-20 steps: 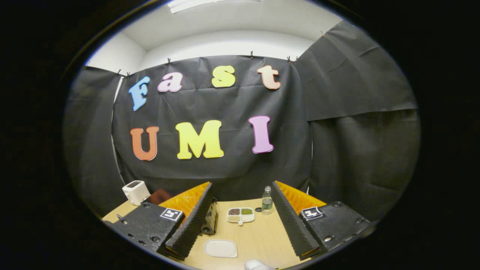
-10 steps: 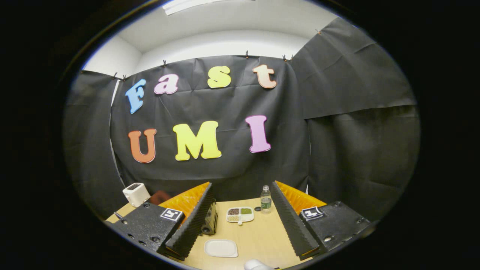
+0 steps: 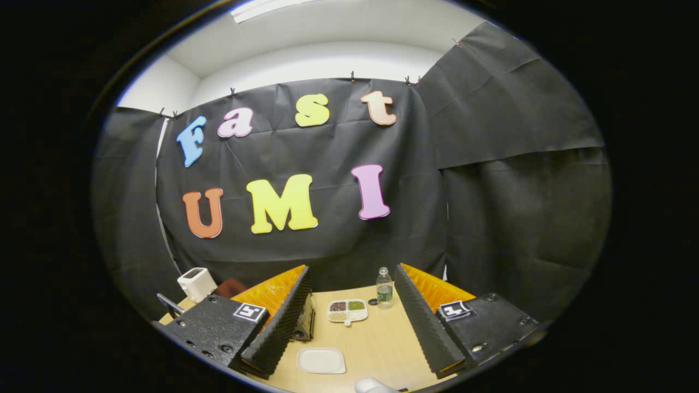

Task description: Open the electric oven with the left hand, put the food in, and close the electric oven.

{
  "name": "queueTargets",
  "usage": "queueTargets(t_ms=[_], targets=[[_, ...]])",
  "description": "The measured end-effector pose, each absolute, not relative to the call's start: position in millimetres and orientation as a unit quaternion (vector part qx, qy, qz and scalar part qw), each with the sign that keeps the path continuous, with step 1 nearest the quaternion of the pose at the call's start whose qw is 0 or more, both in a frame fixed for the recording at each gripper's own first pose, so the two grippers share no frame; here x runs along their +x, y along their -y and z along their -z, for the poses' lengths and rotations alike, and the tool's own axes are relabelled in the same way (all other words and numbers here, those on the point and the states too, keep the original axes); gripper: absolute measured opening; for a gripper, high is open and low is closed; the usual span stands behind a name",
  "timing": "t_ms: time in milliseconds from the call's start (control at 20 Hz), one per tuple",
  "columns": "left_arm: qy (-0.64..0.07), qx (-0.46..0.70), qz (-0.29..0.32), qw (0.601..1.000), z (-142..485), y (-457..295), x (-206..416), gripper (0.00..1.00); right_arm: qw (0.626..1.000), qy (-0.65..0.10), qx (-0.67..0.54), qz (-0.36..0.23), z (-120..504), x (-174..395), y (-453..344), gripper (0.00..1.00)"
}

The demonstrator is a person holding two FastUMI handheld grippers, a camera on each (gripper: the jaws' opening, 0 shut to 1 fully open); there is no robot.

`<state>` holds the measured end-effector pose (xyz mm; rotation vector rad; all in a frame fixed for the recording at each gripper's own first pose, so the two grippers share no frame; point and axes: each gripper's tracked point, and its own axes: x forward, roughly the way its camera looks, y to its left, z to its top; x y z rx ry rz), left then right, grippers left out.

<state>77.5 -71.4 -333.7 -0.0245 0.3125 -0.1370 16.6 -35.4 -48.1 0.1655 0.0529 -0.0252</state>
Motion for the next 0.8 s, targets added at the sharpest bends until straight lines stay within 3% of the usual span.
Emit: queueTargets(t_ms=[100,200,250,300,350,400,550,600,700,750,800], targets=[[-0.148,-0.011,0.068,0.987,327,72,89,1.00,0.996,-0.027,0.085,0.017,48,18,40,0.97],[-0.142,-0.009,0.069,0.988,320,73,101,0.91,0.996,-0.027,0.085,0.019,48,19,41,0.97],[-0.139,-0.010,0.068,0.988,318,73,108,0.91,0.996,-0.026,0.084,0.020,48,21,41,0.96],[-0.138,-0.010,0.067,0.988,316,74,115,0.99,0.996,-0.025,0.083,0.022,47,22,42,0.97],[-0.135,-0.013,0.066,0.989,314,74,121,0.99,0.996,-0.026,0.083,0.023,48,24,43,0.96],[-0.134,-0.009,0.066,0.989,313,75,126,0.91,0.996,-0.028,0.083,0.023,48,25,43,0.96],[-0.125,-0.007,0.067,0.990,310,78,142,0.91,0.995,-0.031,0.088,0.027,50,30,46,0.97],[-0.125,-0.007,0.067,0.990,309,79,148,1.00,0.995,-0.034,0.089,0.028,50,31,48,0.97],[-0.125,-0.006,0.068,0.990,308,80,159,0.91,0.995,-0.038,0.087,0.029,53,35,48,0.97],[-0.126,-0.008,0.067,0.990,308,81,164,1.00,0.995,-0.038,0.087,0.028,52,37,49,0.97],[-0.127,-0.010,0.066,0.990,307,81,167,0.91,0.995,-0.039,0.087,0.028,53,38,48,0.97]])
